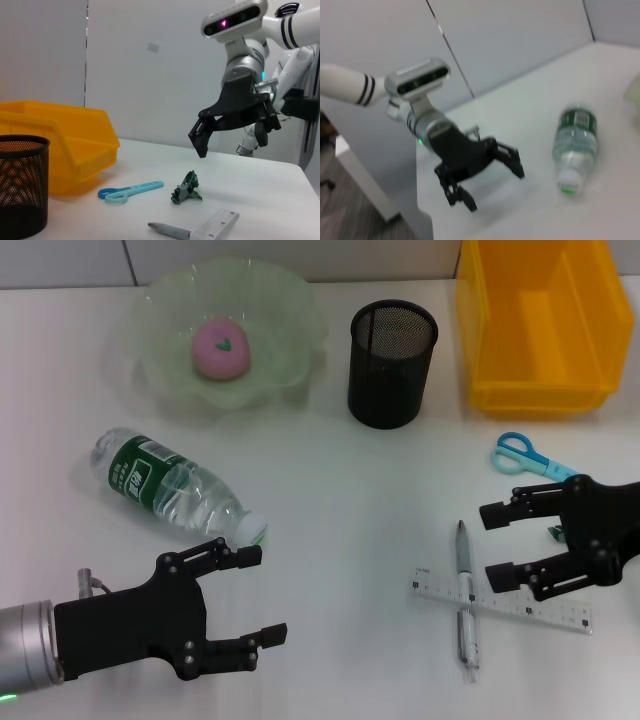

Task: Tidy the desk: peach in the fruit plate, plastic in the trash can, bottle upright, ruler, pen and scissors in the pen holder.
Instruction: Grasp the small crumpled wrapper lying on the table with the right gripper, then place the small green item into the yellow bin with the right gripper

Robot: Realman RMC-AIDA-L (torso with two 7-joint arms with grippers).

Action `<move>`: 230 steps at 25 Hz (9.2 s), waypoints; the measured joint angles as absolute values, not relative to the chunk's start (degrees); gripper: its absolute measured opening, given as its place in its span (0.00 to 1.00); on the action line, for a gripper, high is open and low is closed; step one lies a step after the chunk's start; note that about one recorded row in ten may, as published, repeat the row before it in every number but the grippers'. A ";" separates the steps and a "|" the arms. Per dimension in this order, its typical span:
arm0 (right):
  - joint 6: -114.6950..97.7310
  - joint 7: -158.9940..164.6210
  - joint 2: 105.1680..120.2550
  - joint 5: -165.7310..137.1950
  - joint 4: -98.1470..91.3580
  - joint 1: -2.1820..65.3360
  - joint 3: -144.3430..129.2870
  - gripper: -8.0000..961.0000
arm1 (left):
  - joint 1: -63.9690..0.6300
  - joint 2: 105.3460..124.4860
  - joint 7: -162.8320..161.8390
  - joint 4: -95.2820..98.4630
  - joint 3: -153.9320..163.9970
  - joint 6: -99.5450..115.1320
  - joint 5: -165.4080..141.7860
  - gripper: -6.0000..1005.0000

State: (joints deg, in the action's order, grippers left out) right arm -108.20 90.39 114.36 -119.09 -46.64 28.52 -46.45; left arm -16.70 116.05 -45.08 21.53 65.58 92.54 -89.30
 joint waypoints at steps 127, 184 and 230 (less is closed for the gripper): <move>-94.14 108.02 119.44 -163.82 -65.22 36.08 -62.66 0.18 | -17.15 117.33 -46.06 21.36 64.95 88.51 -89.30 0.85; -100.32 63.90 114.64 -130.55 -35.04 28.35 -23.23 0.05 | -17.88 117.27 -47.38 21.36 64.95 89.32 -88.90 0.85; -88.59 42.57 118.99 -109.03 -14.81 22.83 -14.84 0.05 | -18.42 118.62 -44.49 18.24 61.12 90.24 -86.04 0.84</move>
